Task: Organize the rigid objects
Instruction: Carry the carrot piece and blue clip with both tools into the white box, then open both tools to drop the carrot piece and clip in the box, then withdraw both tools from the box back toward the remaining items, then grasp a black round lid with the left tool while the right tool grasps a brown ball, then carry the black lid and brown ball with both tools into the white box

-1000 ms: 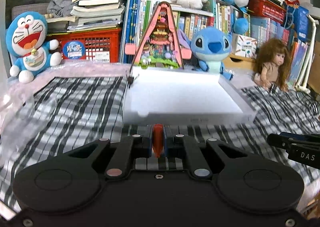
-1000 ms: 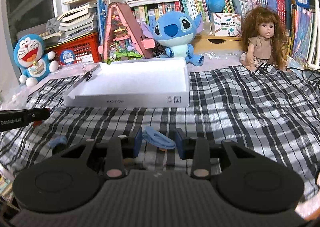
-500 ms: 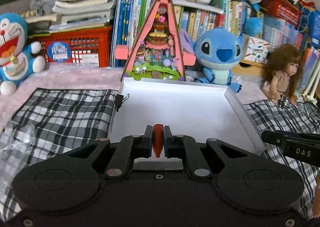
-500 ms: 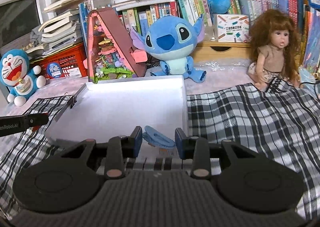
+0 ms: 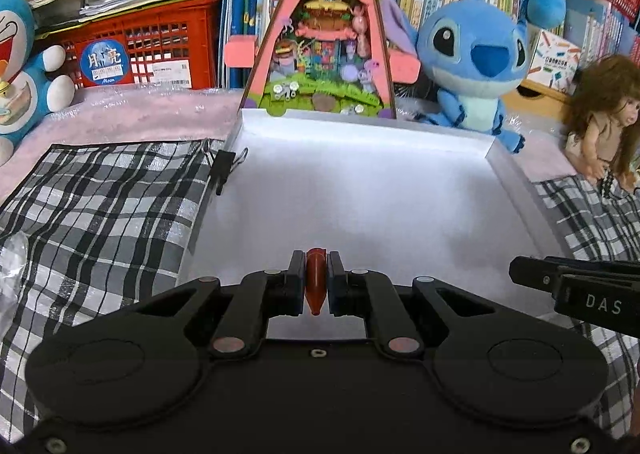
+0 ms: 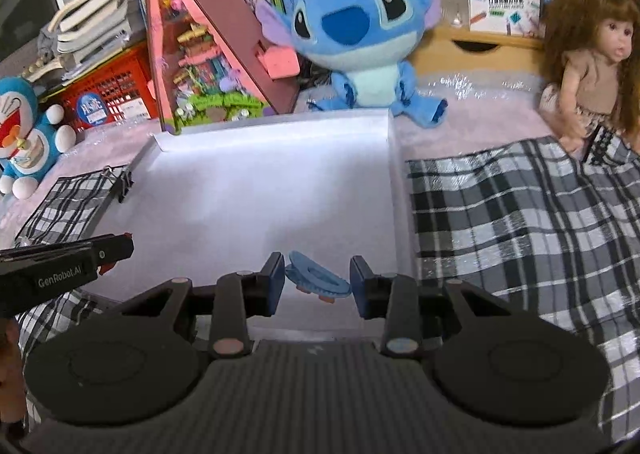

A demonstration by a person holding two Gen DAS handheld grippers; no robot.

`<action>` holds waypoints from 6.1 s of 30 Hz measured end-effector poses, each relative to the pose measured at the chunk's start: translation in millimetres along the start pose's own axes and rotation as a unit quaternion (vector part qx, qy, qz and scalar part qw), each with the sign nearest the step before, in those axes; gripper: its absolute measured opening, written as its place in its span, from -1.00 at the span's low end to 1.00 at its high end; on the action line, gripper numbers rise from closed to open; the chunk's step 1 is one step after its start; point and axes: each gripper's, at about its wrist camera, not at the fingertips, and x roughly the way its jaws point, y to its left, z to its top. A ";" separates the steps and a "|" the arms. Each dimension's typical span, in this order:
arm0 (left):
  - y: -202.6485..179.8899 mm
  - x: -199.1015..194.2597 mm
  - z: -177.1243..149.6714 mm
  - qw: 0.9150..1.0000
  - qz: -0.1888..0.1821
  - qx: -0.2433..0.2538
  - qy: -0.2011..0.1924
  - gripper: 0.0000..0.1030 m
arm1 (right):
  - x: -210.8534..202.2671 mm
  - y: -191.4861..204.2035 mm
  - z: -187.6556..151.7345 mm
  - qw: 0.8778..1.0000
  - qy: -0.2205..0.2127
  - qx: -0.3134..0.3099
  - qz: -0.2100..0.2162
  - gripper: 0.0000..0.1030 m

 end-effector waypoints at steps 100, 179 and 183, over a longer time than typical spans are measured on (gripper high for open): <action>28.9 -143.6 -182.0 0.995 -0.010 0.048 -0.084 0.74 | -130.9 8.9 -177.1 0.985 -0.126 -0.120 -0.014 1.00; 2.6 -141.5 -146.8 0.992 -0.036 0.034 -0.116 -0.42 | -125.6 2.1 -165.1 0.987 -0.146 -0.067 -0.016 -0.49; 4.3 -140.8 -131.9 0.992 -0.036 0.029 -0.118 -0.42 | -123.9 1.7 -152.1 0.987 -0.148 -0.063 -0.017 -0.49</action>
